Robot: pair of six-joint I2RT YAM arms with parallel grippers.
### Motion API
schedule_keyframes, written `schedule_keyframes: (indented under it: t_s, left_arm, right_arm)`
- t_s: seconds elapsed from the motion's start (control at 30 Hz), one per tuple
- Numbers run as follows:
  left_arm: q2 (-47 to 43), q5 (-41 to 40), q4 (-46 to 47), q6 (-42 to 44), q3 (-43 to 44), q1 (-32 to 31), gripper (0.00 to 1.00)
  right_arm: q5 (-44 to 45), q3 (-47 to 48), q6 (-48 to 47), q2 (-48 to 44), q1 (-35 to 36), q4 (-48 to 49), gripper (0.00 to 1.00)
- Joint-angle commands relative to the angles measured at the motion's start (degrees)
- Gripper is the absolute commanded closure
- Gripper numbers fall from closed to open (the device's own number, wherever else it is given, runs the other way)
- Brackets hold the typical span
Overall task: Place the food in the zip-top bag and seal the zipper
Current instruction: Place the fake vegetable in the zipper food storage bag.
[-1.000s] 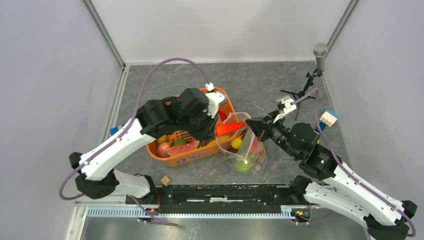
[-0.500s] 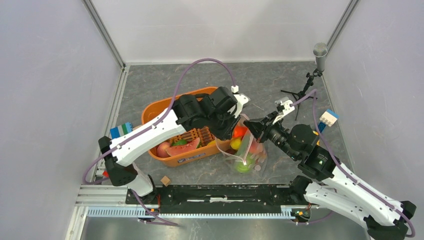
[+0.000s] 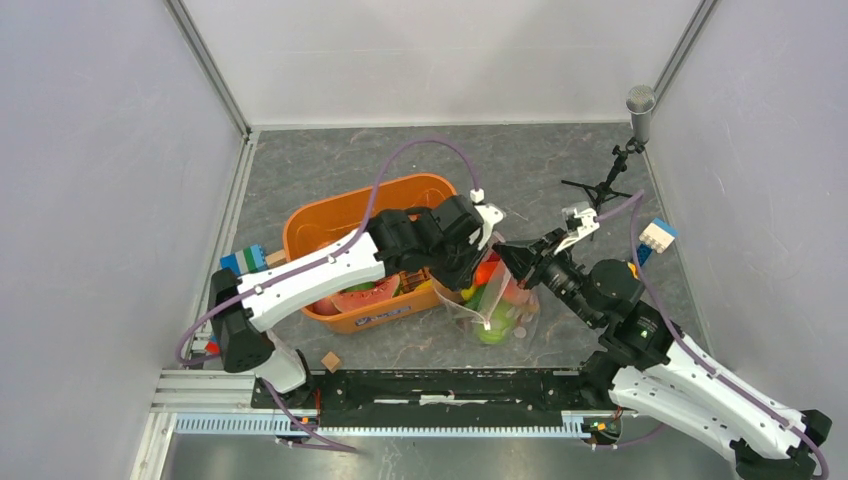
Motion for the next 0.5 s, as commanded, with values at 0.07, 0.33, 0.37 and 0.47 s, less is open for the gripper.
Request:
schedule_keyframes:
  t_s: [0.07, 0.33, 0.37, 0.47]
  left_arm:
    - [-4.8, 0.2, 13.3, -1.9, -11.2, -0.2, 0.50]
    - [-15.7, 1.8, 20.0, -0.1, -14.4, -0.3, 0.09]
    - [-16.9, 2.2, 20.1, 0.1, -14.3, -0.2, 0.08]
    - [-19.5, 3.1, 20.5, 0.7, -13.9, -0.2, 0.04]
  right_arm:
    - [4.4, -0.1, 2.4, -2.2, 0.0, 4.4, 0.99]
    - [7.6, -0.9, 2.6, -3.3, 0.0, 2.0, 0.98]
    - [7.8, -1.0, 2.5, -3.6, 0.0, 1.8, 0.98]
    - [8.5, -1.3, 2.4, -4.2, 0.0, 1.3, 0.97]
